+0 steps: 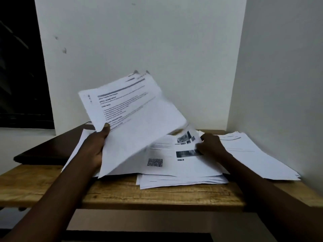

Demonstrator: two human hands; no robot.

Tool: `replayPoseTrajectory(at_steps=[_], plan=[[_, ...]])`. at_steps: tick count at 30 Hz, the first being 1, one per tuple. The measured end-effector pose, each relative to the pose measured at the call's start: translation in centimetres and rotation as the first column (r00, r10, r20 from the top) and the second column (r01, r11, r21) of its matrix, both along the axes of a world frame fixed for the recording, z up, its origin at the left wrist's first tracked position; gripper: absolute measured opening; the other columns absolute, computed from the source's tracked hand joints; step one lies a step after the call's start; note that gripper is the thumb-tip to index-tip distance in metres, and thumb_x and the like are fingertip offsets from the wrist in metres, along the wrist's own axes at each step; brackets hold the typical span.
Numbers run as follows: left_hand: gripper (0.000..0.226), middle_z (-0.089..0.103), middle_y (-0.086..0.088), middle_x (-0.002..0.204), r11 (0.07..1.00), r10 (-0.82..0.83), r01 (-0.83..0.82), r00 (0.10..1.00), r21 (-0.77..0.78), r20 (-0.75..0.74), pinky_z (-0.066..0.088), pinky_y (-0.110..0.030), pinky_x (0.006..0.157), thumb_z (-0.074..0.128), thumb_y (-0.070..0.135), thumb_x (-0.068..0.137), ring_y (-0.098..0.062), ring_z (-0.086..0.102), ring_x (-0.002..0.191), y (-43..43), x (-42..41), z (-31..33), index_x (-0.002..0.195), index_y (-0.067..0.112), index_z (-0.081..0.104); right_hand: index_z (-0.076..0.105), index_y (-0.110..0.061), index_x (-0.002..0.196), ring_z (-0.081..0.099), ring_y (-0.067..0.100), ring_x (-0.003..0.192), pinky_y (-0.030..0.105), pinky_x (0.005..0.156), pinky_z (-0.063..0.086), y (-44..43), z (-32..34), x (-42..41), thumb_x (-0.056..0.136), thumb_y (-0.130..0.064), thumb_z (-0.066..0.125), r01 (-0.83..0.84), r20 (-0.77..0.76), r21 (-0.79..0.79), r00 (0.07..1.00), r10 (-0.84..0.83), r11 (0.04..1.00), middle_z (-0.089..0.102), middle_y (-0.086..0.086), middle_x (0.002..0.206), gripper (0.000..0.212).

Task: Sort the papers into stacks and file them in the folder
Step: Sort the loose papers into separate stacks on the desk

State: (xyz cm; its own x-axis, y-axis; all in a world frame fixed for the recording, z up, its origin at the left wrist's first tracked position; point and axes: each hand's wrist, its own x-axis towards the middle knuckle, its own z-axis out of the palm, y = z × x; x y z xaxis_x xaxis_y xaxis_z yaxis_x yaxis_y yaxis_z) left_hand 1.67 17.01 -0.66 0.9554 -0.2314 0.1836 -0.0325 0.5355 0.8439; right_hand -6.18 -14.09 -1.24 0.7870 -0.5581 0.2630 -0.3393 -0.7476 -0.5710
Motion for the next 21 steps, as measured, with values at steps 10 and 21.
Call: replayPoseTrajectory(at_steps=[10,21], plan=[[0.036,0.071,-0.012,0.119,0.998,-0.018,0.016,0.999,0.061,0.03,0.054,-0.05,0.092,0.062,0.026,0.094,-0.032,0.068,0.108,-1.0,-0.5,-0.4,0.127,0.011,0.062,0.07,-0.014,0.107,0.069,0.021,0.084,0.031,0.071,0.051,4.2,4.5,-1.9,0.091,-0.056,0.053,-0.545,0.364,0.592,0.838,0.407,0.594,0.074,0.007,0.1,0.048],[0.032,0.073,-0.01,0.113,0.973,0.079,-0.094,0.994,0.211,0.078,0.052,-0.053,0.096,0.055,0.032,0.1,-0.031,0.07,0.104,-1.1,-1.0,-0.4,0.122,0.012,0.065,0.064,-0.008,0.067,0.05,0.022,0.063,0.029,0.059,0.037,-1.2,3.3,-1.3,0.085,-0.029,0.069,-0.112,0.468,0.344,0.881,-0.067,0.932,0.057,0.003,0.063,0.028]])
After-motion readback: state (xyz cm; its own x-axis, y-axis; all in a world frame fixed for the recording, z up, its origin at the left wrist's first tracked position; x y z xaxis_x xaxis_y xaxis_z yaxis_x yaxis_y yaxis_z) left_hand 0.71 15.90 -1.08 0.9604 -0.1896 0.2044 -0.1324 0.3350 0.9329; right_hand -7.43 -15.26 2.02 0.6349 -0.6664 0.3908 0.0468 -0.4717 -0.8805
